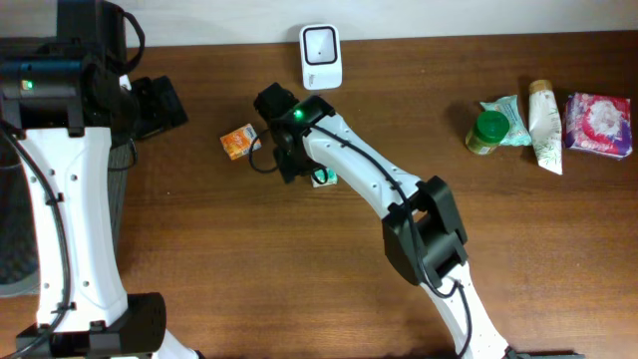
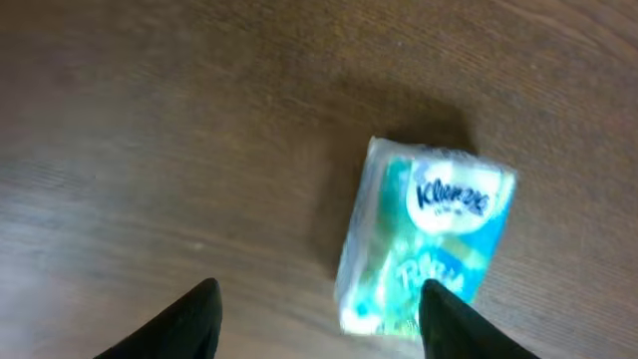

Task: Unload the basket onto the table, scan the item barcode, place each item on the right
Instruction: 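Reach the right gripper to the teal Kleenex pack and grasp it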

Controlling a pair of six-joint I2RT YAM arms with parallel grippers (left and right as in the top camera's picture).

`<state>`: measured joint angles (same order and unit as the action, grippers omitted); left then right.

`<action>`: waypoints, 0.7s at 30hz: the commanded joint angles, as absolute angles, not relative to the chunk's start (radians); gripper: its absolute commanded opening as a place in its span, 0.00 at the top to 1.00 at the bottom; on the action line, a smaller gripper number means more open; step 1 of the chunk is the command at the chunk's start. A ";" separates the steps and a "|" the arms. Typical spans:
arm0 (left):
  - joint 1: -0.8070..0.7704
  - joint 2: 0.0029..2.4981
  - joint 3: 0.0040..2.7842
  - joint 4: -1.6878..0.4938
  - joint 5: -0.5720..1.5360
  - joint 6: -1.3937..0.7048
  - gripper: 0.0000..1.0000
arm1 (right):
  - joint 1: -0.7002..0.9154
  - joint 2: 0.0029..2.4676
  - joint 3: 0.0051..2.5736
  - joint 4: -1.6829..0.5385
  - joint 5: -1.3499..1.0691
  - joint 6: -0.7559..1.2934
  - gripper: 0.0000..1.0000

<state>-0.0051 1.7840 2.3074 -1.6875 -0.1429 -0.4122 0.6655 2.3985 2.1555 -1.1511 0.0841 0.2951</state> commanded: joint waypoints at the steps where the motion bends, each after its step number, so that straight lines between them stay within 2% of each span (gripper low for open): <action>1: -0.003 1.769 2.310 -1.688 -0.147 -0.418 0.01 | 0.661 2.447 2.144 -1.140 0.141 0.292 0.45; 3: -0.003 1.769 2.310 -1.688 -0.147 -0.418 0.01 | 0.661 2.462 2.140 -1.140 0.147 0.292 0.51; 5: -0.003 1.769 2.310 -1.688 -0.147 -0.418 0.01 | 0.661 2.463 2.122 -1.138 0.165 0.292 0.51; 7: -0.003 1.769 2.310 -1.688 -0.147 -0.418 0.01 | 0.659 2.463 2.094 -1.121 0.185 0.292 0.58; 8: -0.003 1.769 2.310 -1.688 -0.147 -0.418 0.01 | 0.659 2.463 2.080 -1.106 0.185 0.292 0.65; 9: -0.003 1.769 2.310 -1.688 -0.147 -0.418 0.01 | 0.659 2.463 2.065 -1.092 0.185 0.292 0.84; 10: -0.003 1.769 2.310 -1.688 -0.147 -0.418 0.01 | 0.659 2.460 2.067 -1.095 0.184 0.296 0.96; 12: -0.003 1.769 2.310 -1.688 -0.147 -0.418 0.01 | 0.655 2.446 2.098 -1.132 0.152 0.296 0.96; 14: -0.003 1.769 2.310 -1.688 -0.147 -0.418 0.01 | 0.622 2.427 2.196 -1.217 0.008 0.295 0.96; 16: -0.003 1.769 2.310 -1.688 -0.147 -0.418 0.01 | 0.561 2.407 2.237 -1.270 -0.227 0.230 0.96; 19: -0.004 1.769 2.310 -1.688 -0.147 -0.418 0.01 | 0.413 2.404 2.228 -1.299 -0.754 0.063 0.96; 21: -0.003 1.769 2.310 -1.688 -0.147 -0.418 0.01 | 0.340 2.410 2.196 -1.324 -0.958 -0.062 0.96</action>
<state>-0.0051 1.7840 2.3074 -1.6875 -0.1429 -0.4122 0.4088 2.4386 2.2150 -1.3022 -0.6205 0.0982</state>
